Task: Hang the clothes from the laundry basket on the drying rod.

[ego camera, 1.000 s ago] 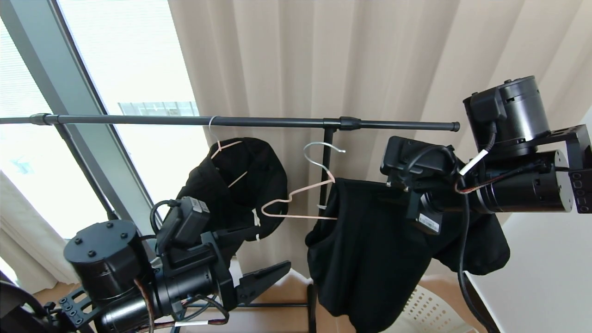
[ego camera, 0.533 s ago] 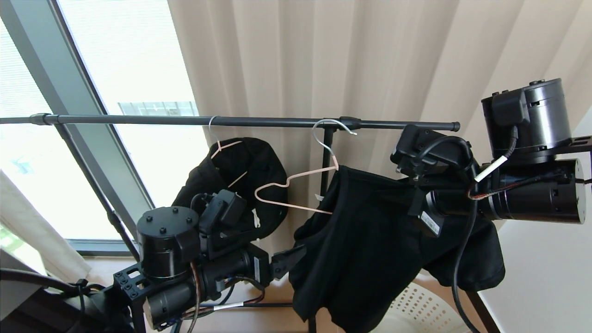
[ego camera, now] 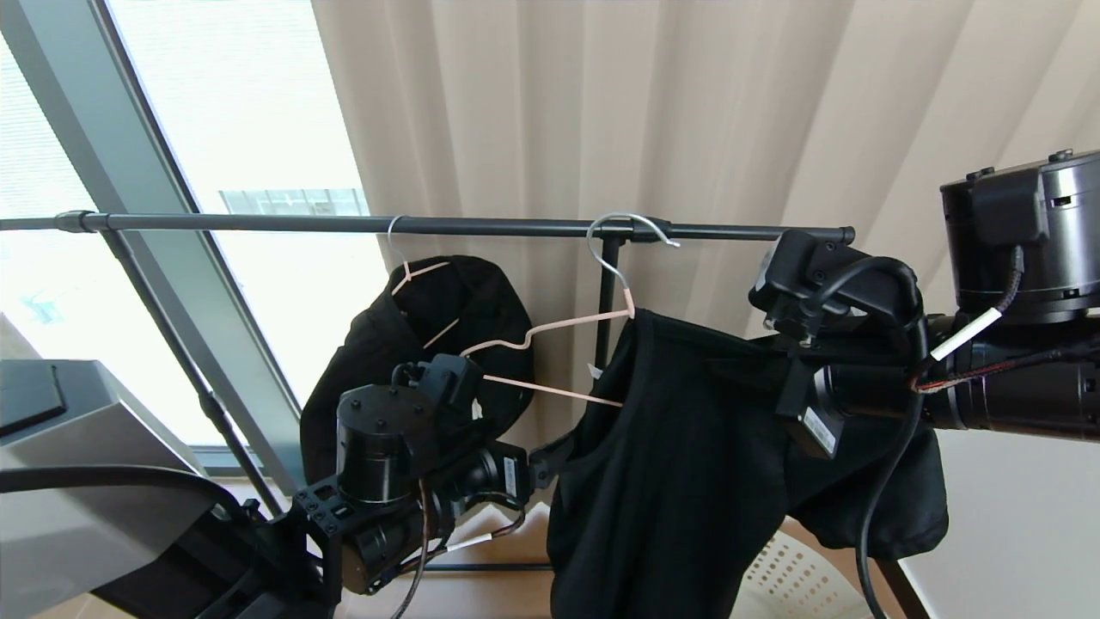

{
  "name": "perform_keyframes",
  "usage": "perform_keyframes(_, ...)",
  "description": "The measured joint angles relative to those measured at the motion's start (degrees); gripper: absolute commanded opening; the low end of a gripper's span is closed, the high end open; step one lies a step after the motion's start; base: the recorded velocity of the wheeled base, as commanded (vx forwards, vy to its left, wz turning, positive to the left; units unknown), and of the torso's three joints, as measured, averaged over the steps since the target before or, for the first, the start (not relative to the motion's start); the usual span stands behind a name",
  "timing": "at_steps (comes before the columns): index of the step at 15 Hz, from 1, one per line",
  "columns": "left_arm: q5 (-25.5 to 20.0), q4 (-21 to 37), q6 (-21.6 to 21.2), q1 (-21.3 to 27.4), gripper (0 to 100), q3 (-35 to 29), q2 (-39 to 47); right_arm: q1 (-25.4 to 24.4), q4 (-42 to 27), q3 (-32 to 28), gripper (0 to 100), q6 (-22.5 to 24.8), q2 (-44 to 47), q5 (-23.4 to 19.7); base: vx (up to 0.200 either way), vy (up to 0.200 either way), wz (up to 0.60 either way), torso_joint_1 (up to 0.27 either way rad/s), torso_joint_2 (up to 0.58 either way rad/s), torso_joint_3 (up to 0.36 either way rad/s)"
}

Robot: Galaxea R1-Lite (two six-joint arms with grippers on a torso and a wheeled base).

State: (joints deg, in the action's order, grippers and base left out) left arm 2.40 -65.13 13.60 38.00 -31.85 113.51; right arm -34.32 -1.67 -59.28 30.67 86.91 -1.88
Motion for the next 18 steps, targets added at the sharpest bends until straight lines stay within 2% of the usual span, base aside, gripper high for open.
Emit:
perform_keyframes(5,1.95,-0.15,0.27,0.56,100,-1.72,2.51,-0.07,0.34,1.12,0,0.04,-1.35,-0.01,0.000,0.000,0.00,0.000,0.00,0.000)
perform_keyframes(13,2.44,-0.33,0.62,0.80,100,-2.77,4.52,-1.21,0.50,1.24,0,0.06,-1.74,0.02,0.000,0.000,0.00,0.000,0.00,0.000)
perform_keyframes(15,2.55,-0.41,0.54,1.30,100,-2.55,4.82,-1.29,2.49,1.12,0,0.00,-1.73,0.05,0.000,0.000,0.00,0.000,0.00,0.000)
perform_keyframes(16,2.63,-0.41,0.51,1.41,0,-2.27,4.92,-1.32,3.61,1.40,0,-0.13,-1.77,0.02,0.000,0.000,0.00,0.000,0.00,0.000)
perform_keyframes(18,2.71,-0.83,0.40,1.94,0,-1.96,5.35,-1.27,3.66,1.82,0,-0.56,-1.88,0.02,0.000,0.000,0.00,0.000,0.00,0.000)
